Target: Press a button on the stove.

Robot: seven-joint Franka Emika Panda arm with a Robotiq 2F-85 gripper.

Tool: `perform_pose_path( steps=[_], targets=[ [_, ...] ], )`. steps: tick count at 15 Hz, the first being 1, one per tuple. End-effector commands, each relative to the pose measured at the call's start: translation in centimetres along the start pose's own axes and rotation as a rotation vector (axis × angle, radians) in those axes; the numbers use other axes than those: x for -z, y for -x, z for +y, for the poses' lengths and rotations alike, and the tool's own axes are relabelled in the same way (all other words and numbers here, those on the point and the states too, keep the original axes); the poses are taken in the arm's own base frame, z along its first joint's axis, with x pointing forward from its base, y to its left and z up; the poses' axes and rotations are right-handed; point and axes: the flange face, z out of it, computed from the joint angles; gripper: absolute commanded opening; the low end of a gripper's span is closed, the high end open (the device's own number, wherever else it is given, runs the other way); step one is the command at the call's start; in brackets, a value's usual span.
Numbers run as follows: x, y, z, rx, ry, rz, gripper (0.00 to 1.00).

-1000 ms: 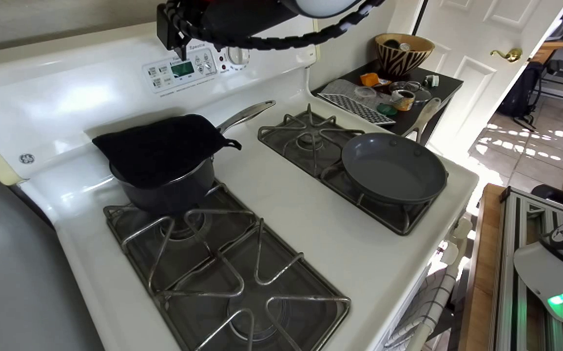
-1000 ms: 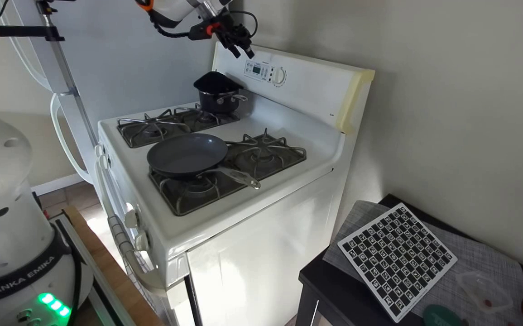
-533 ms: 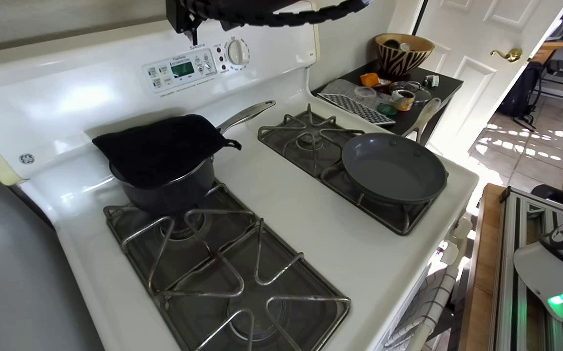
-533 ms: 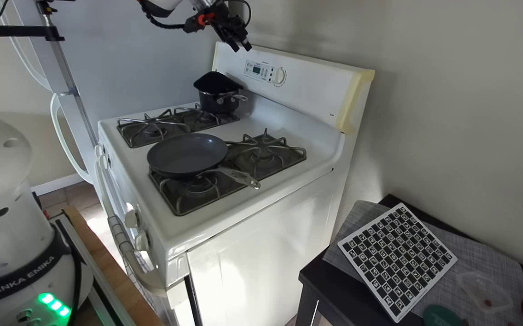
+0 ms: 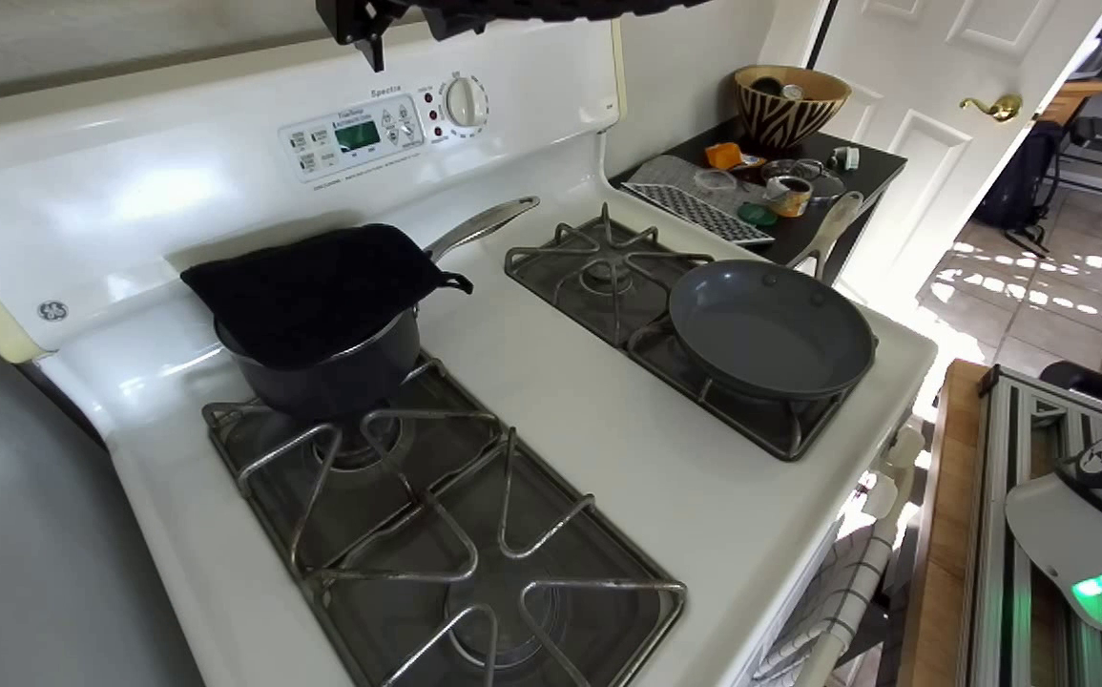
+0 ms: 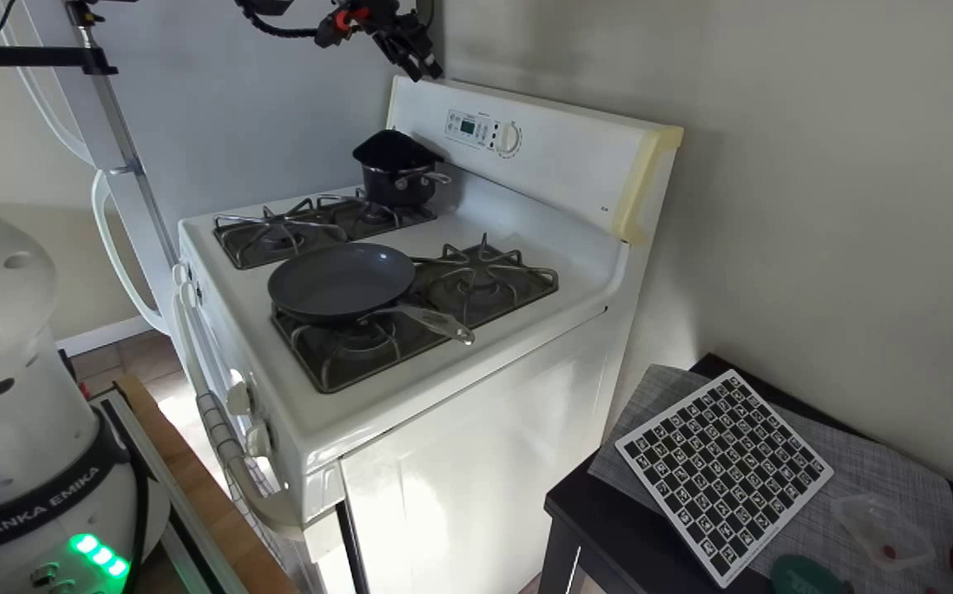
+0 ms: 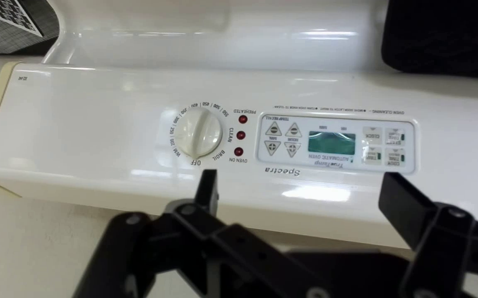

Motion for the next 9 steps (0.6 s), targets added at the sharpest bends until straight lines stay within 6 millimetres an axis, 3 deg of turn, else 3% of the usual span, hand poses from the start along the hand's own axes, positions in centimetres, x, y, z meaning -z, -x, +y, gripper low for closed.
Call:
perform_pose_path(
  steps=[1, 5, 6, 9],
  targets=[
    [1.9, 1.0, 0.3, -0.031, 0.037, 0.028, 1.00],
    [4.0, 1.0, 0.1, -0.064, 0.036, 0.068, 1.00],
    [3.0, 0.3, -0.5, -0.033, 0.022, 0.039, 1.00],
    [4.0, 0.1, -0.5, -0.042, 0.016, 0.054, 1.00]
  ],
)
